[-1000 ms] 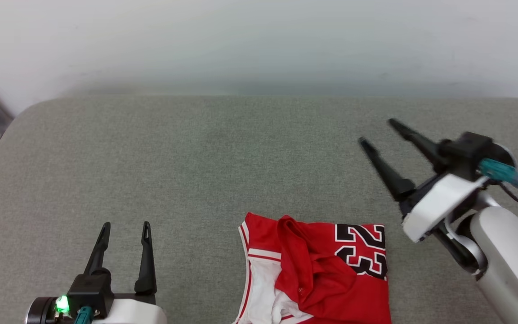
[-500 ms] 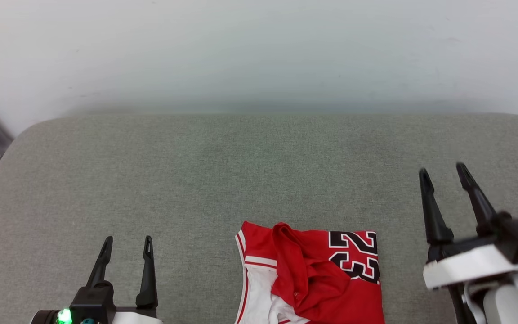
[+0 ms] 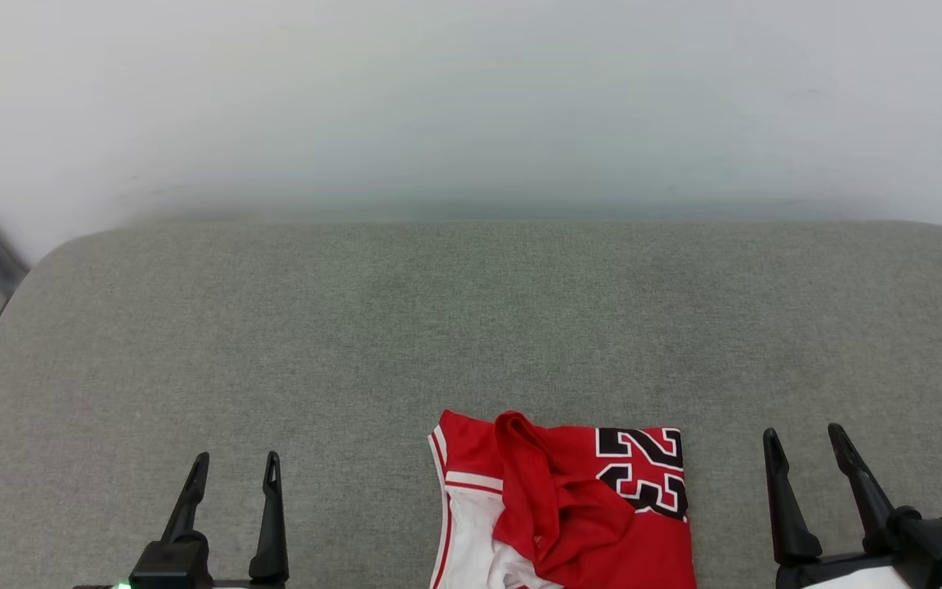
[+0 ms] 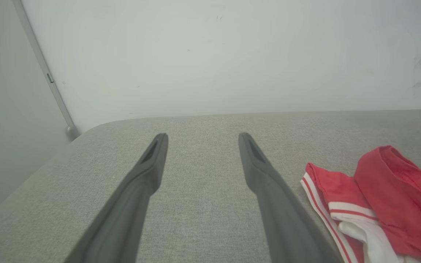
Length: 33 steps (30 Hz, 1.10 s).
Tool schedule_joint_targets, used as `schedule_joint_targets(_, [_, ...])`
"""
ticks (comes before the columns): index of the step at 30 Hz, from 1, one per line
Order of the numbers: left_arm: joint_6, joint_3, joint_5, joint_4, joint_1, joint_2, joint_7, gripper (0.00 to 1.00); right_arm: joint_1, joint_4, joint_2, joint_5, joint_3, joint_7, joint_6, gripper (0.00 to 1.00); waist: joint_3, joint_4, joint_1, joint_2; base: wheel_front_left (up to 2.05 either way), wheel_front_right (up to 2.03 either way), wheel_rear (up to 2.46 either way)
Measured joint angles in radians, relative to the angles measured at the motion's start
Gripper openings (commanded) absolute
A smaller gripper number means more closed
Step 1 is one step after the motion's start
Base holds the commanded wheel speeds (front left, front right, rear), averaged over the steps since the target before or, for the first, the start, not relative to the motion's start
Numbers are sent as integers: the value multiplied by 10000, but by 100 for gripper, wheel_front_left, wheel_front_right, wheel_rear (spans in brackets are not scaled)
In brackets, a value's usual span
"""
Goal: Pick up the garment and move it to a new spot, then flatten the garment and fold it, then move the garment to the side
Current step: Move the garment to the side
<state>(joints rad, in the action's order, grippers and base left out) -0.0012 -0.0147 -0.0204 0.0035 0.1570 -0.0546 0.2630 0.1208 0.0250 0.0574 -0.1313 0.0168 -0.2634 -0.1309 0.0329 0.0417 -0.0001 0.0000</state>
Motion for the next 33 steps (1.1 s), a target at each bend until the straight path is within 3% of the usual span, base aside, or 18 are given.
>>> schedule_joint_targets(10, [-38,8,2,-2,30,8,0,100,413,-148,-46,-132,-33,0,0,100,-16,21,0,0,0,0,0])
schedule_joint_targets(16, [-77,19,4,17,24,10,0,100,-574,-610,-13,213,198,0,0,100,-76,28,0,0,0,0,0])
schedule_joint_targets(21, [-115,44,10,36,-8,13,0,100,-2006,-656,886,286,40,12,0,100,-160,53,1,0,0,0,0])
schedule_joint_targets(25, [-167,105,46,81,-30,15,0,100,-3129,-537,2061,-286,-930,1455,0,100,-223,130,1,0,0,0,0])
schedule_joint_targets(29, [-221,138,73,81,-67,15,0,100,-3895,-437,3335,-2000,-2144,4326,-2,100,-320,189,1,0,0,0,0])
schedule_joint_targets(33, [-249,151,73,46,-271,15,0,100,-4360,-343,4209,-3883,-2646,7177,-2,100,-545,229,1,0,0,0,0])
